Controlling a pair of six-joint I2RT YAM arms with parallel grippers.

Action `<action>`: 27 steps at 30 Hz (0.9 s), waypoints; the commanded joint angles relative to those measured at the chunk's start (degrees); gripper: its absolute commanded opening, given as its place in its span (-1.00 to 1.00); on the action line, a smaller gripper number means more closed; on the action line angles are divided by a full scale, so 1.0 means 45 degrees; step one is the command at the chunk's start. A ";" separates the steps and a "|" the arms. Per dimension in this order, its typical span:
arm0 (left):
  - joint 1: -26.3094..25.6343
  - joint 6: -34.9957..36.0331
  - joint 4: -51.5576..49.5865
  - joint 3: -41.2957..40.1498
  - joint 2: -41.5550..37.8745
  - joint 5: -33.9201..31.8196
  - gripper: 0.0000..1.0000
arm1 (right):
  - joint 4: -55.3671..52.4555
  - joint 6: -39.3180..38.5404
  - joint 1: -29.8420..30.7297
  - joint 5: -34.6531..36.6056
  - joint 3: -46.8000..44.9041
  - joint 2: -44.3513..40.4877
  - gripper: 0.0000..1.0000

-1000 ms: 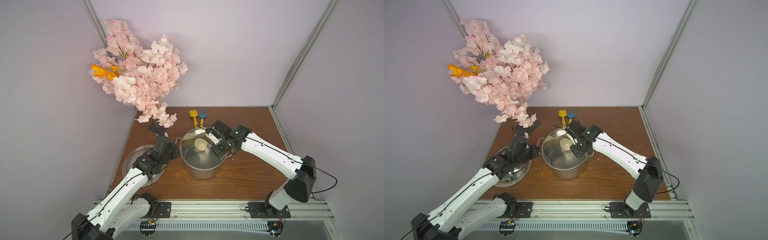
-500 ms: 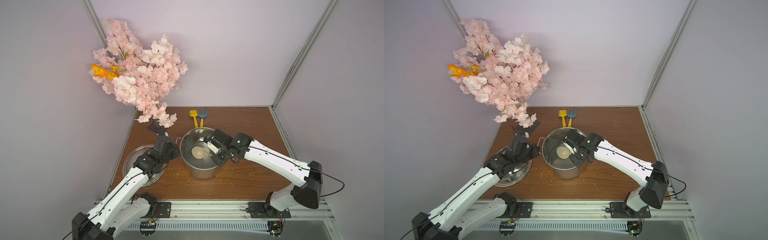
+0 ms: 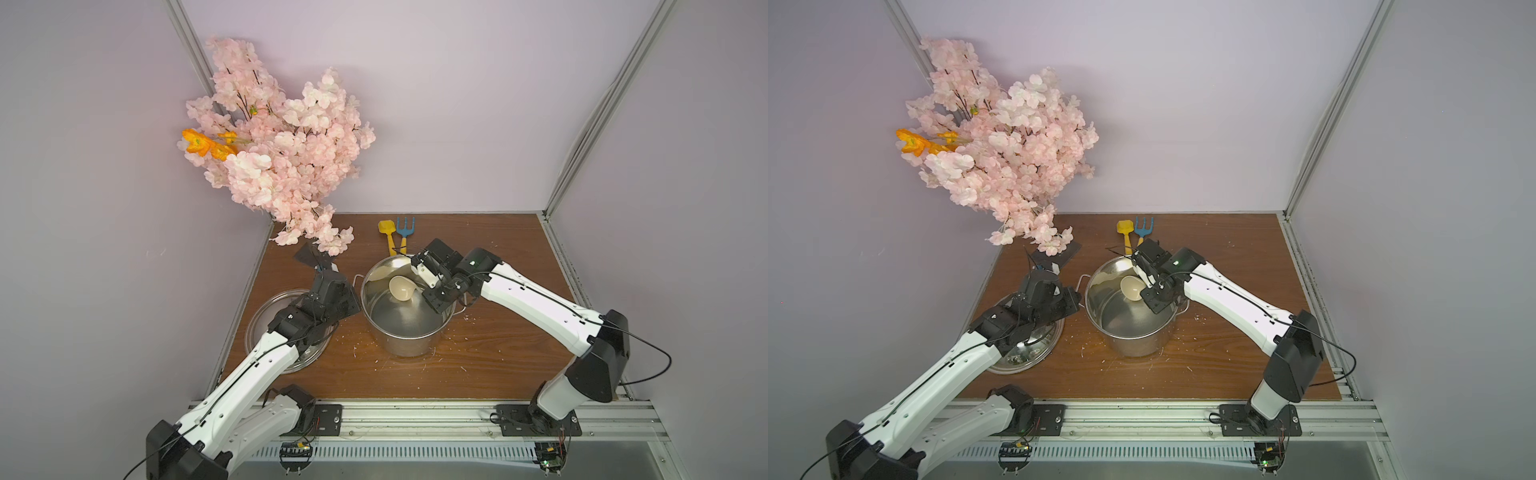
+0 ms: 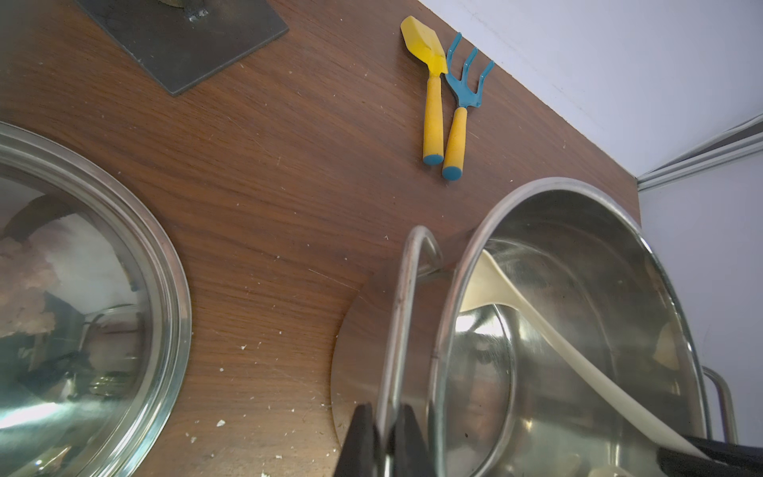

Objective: Stir the soup with a spoon
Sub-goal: Stir the soup in the pan with a stick.

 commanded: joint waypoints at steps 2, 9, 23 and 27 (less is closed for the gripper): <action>0.0096 0.0208 -0.0708 -0.0046 0.0304 0.0169 -1.00 | 0.0070 -0.0022 0.0906 -0.0530 0.0508 0.0159 -1.00; 0.0096 0.0402 -0.0727 -0.0008 0.0290 0.0096 -1.00 | 0.0397 0.0502 0.1280 0.0169 -0.1607 -0.1171 -1.00; 0.0104 0.0286 -0.0727 -0.0596 -0.0490 0.0119 -1.00 | 0.0511 0.0300 -0.0280 0.0459 -0.1489 -0.0945 -1.00; 0.0102 0.0260 -0.0708 -0.0689 -0.0435 0.0099 -1.00 | 0.0481 0.0191 0.0063 -0.0030 -0.0306 -0.0036 -1.00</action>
